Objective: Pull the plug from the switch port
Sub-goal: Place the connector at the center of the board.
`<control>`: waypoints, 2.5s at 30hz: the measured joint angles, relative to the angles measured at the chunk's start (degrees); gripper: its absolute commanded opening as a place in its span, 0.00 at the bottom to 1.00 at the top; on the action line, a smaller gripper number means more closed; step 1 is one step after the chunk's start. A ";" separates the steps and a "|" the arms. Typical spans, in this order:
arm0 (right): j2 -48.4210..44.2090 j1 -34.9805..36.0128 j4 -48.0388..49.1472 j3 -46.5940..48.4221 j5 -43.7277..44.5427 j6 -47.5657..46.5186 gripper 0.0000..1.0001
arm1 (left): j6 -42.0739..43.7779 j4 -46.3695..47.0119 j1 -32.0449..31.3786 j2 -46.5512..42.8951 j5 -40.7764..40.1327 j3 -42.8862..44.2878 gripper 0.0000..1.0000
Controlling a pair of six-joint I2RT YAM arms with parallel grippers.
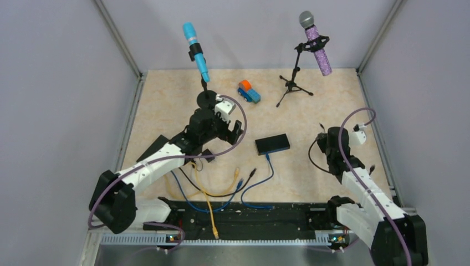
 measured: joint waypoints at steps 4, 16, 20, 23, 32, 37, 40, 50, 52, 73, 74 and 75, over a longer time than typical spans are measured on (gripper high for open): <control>7.39 -1.68 8.72 -1.51 1.01 4.44 0.00 | -3.17 3.08 0.09 -7.21 -1.66 -3.23 0.99; 30.10 -8.94 32.28 1.62 -3.06 8.63 0.02 | -7.65 4.09 1.42 -15.80 1.18 -8.90 0.99; 33.97 -10.60 35.54 4.13 -3.30 7.58 0.11 | -8.44 4.00 1.42 -18.03 0.68 -9.53 0.99; 35.19 -12.04 36.00 5.22 -3.34 5.46 0.14 | -8.55 3.32 1.42 -18.38 -0.20 -9.53 0.99; 38.21 -13.79 36.30 8.09 -9.79 -2.05 0.45 | -8.00 -0.92 1.57 -16.22 0.28 -9.05 0.99; 37.55 -14.34 33.27 9.84 -12.74 -5.01 0.49 | -7.96 -2.29 1.57 -14.34 0.74 -8.24 0.99; 33.42 -14.21 30.84 9.99 -16.00 -7.61 0.51 | -7.74 -2.75 1.57 -13.46 0.70 -7.80 0.99; 20.39 -4.55 23.23 8.63 -30.64 -13.99 0.53 | -4.00 -6.14 1.57 -6.21 1.73 -3.48 0.99; 20.61 -0.63 22.97 5.77 -33.97 -13.44 0.53 | -3.37 -7.54 1.57 -4.35 2.45 -1.88 0.99; 36.41 11.61 40.65 -6.10 -45.27 1.16 0.55 | -2.21 -10.80 1.57 -1.25 6.14 -0.66 0.99; 36.98 11.74 41.88 -6.34 -45.46 1.73 0.55 | -2.23 -10.88 1.57 -1.25 6.14 -0.66 0.99; 37.68 11.89 43.45 -6.69 -45.77 2.40 0.55 | -2.23 -10.95 1.57 -1.20 6.14 -0.66 0.99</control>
